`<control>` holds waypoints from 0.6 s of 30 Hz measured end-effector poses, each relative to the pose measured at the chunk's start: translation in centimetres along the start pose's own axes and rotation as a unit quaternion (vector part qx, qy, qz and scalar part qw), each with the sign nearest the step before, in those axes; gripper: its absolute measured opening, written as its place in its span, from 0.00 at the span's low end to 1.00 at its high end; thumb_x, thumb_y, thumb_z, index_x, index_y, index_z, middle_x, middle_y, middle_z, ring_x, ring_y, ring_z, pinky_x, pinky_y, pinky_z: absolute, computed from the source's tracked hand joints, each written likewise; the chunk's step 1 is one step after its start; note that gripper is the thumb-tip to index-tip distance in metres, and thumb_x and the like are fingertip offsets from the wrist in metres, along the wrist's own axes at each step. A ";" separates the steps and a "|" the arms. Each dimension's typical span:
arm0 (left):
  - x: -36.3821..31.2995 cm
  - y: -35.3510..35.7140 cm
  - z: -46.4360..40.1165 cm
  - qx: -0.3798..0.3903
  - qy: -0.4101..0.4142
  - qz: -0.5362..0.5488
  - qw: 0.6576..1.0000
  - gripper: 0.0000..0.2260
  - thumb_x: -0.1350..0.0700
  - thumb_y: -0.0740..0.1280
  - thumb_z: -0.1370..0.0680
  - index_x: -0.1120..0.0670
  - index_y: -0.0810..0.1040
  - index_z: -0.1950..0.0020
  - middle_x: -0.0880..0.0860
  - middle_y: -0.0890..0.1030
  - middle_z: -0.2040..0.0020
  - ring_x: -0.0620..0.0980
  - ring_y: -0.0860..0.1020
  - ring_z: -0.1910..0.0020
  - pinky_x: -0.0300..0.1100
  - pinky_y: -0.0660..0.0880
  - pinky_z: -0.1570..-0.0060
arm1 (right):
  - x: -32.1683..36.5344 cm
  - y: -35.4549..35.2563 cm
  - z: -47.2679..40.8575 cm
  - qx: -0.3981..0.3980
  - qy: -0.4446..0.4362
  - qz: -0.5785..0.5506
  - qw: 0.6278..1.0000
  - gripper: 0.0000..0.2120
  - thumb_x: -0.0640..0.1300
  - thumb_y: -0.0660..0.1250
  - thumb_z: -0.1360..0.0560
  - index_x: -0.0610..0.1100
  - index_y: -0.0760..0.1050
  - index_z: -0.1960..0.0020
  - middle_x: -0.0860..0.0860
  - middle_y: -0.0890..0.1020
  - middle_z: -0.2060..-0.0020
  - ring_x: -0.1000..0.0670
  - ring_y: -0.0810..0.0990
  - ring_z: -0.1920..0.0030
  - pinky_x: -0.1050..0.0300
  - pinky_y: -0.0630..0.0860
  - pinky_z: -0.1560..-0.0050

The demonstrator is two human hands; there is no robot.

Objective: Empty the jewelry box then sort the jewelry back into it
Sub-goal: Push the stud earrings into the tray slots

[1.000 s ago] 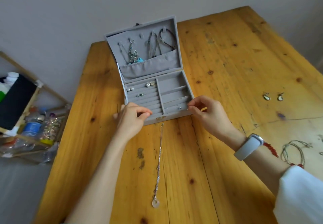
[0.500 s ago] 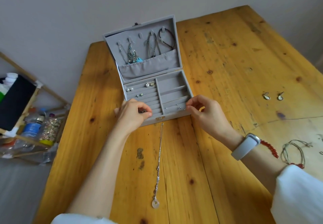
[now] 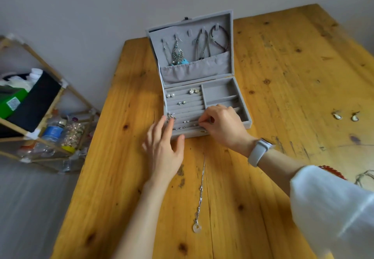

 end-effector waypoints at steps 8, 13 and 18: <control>0.5 0.9 0.1 0.017 -0.014 -0.013 1.000 0.30 0.40 0.52 0.28 0.54 0.68 0.31 0.49 0.64 0.27 0.53 0.61 0.30 0.59 0.61 0.40 | 0.4 0.5 -0.7 0.017 -0.005 0.031 0.999 0.05 0.38 0.66 0.28 0.44 0.81 0.57 0.49 0.83 0.55 0.46 0.76 0.50 0.50 0.69 0.46; 0.6 1.0 0.2 0.013 -0.010 -0.019 1.000 0.30 0.40 0.52 0.29 0.52 0.68 0.31 0.49 0.64 0.27 0.53 0.61 0.30 0.58 0.61 0.40 | 0.3 0.6 -0.9 0.026 -0.012 0.042 0.999 0.05 0.38 0.67 0.28 0.42 0.82 0.56 0.47 0.81 0.54 0.45 0.74 0.49 0.48 0.70 0.46; 0.5 0.9 0.2 0.026 -0.008 -0.040 0.999 0.31 0.40 0.52 0.30 0.51 0.67 0.30 0.48 0.62 0.27 0.53 0.59 0.30 0.57 0.60 0.40 | 0.0 0.6 -0.9 0.052 -0.019 0.066 0.996 0.08 0.42 0.63 0.25 0.44 0.82 0.51 0.46 0.77 0.50 0.44 0.71 0.46 0.52 0.66 0.48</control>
Point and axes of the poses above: each hand's wrist, its own z-axis away from the middle knuckle, its own y-axis out of the palm, x = y × z, the point moved 2 cm from there along -z, towards the middle knuckle
